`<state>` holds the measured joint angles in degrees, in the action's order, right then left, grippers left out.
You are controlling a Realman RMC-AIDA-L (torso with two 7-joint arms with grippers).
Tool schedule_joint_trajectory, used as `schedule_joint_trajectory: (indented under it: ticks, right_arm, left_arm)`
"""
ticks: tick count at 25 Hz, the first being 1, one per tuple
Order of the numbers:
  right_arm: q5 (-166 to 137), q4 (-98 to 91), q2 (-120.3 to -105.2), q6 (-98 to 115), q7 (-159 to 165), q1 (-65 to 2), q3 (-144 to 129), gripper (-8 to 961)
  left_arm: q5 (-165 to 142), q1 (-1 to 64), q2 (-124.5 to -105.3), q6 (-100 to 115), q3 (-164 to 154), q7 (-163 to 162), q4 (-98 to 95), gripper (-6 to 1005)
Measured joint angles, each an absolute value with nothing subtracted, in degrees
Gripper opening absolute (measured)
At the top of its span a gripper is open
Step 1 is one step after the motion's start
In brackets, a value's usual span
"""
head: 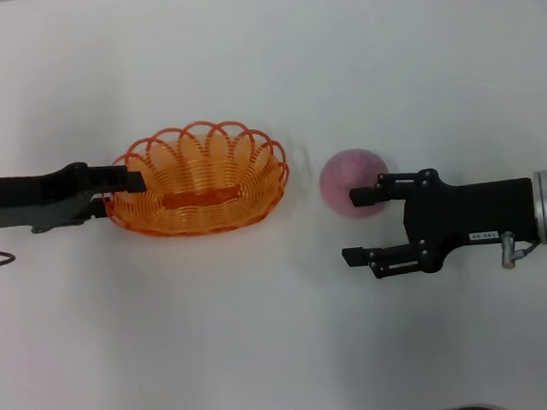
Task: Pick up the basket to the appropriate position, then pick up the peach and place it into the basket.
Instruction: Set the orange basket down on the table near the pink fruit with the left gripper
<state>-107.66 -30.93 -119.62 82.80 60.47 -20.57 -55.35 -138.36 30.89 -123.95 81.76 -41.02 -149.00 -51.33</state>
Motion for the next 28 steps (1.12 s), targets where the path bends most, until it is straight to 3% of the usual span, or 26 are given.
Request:
schedule_joint_trajectory:
  ticks: [10,19,28]
  right_arm:
    - [-107.66,-30.93,-119.68,82.84,60.48,-20.78,-55.39,836]
    - [-107.67,-30.93,-119.71,82.8,60.63,-21.0,-55.47,836]
    - [-107.74,-30.93,-119.71,82.79,60.73,-20.98,-55.46,837]
  left_arm:
    - [-138.04,30.13,-122.99,81.04,-40.94,-147.56,-51.47,840]
    - [-128.3,29.58,-120.39,87.56,-35.22,-125.54,-50.56,837]
    - [-124.01,28.53,-120.43,90.72,-34.01,-104.59,-50.11,834]
